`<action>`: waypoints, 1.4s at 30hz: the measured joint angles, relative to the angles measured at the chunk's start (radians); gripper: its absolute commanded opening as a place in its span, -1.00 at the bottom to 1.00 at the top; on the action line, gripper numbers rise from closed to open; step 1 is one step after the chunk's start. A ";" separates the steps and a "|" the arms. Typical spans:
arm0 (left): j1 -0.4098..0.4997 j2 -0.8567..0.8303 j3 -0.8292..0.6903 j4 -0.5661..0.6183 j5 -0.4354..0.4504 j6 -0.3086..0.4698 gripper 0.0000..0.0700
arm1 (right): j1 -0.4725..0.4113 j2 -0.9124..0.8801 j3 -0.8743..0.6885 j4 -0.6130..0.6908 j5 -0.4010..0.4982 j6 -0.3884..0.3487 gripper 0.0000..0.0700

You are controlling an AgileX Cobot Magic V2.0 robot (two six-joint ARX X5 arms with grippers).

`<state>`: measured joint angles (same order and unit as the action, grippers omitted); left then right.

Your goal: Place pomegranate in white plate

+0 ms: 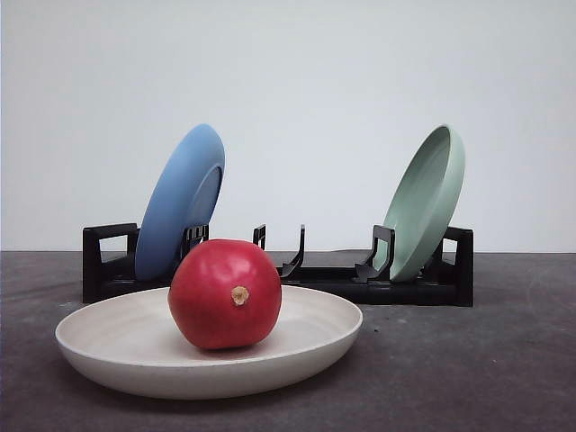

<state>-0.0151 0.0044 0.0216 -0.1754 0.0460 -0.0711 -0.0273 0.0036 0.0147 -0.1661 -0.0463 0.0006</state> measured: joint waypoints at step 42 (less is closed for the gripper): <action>0.000 0.000 0.000 0.000 0.000 0.000 -1.00 | 0.000 0.000 0.000 0.000 0.000 0.000 -0.96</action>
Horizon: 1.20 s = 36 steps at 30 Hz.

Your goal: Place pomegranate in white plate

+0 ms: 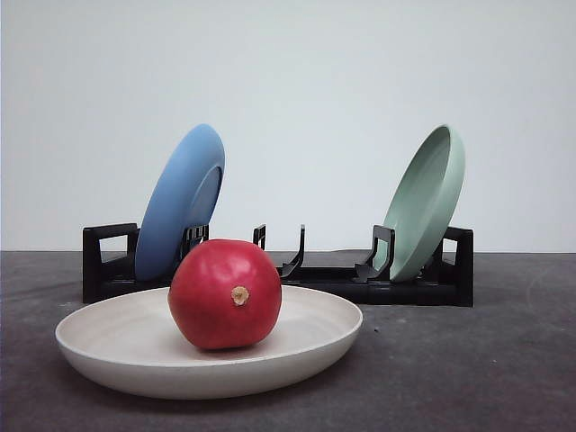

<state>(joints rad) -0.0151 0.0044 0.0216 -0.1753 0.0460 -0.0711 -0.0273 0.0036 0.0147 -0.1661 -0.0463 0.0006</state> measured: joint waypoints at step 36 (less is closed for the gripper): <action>0.000 0.000 0.000 0.000 0.000 0.000 -1.00 | 0.000 0.000 0.000 0.000 0.000 0.000 -0.96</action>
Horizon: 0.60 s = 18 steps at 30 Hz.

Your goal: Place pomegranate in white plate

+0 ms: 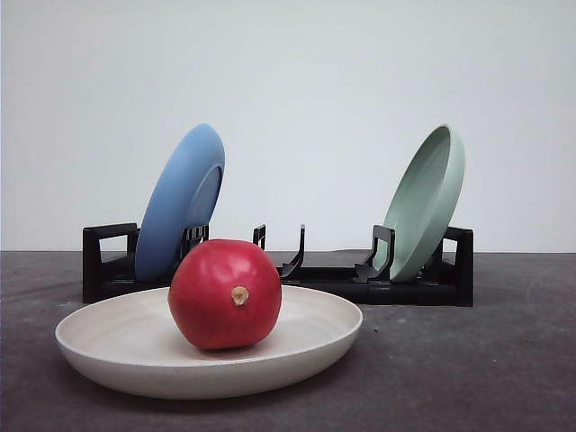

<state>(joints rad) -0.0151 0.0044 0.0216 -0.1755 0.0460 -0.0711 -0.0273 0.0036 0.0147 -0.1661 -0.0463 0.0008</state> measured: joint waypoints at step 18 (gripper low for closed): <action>0.000 0.000 0.000 0.000 0.000 0.000 -1.00 | 0.000 0.000 0.000 0.000 0.000 0.000 -0.96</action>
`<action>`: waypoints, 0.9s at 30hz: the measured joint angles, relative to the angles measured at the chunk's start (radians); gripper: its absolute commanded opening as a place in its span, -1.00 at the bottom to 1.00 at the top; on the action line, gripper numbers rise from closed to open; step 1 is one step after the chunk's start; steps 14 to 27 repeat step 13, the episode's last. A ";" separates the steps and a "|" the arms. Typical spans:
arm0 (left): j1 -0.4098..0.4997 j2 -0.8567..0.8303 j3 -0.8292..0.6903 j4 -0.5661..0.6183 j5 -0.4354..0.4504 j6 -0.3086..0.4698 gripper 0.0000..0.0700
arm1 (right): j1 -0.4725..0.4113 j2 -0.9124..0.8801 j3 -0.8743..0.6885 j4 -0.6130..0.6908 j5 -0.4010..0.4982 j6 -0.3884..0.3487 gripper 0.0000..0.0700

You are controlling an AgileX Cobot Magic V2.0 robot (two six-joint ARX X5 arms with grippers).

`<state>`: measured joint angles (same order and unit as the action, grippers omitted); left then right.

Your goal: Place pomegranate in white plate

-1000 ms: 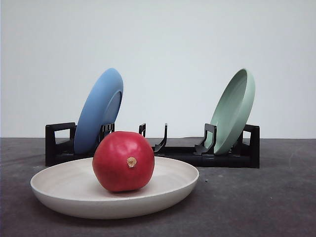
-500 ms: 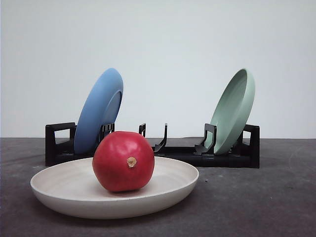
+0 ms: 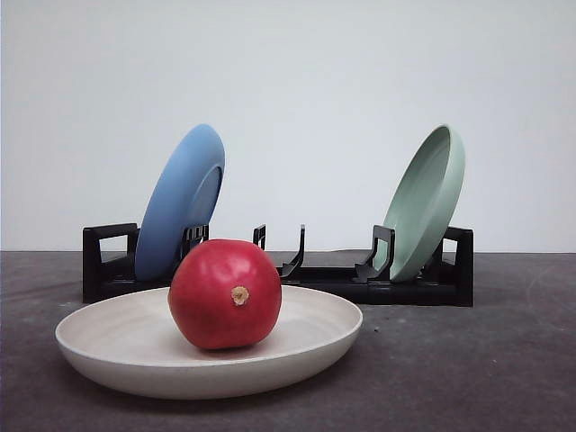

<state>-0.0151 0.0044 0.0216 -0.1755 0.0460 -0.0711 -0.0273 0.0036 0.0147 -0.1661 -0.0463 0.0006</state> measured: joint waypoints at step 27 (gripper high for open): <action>0.000 0.000 0.000 0.000 0.000 0.000 -1.00 | 0.000 0.000 0.000 0.000 0.000 0.000 -0.96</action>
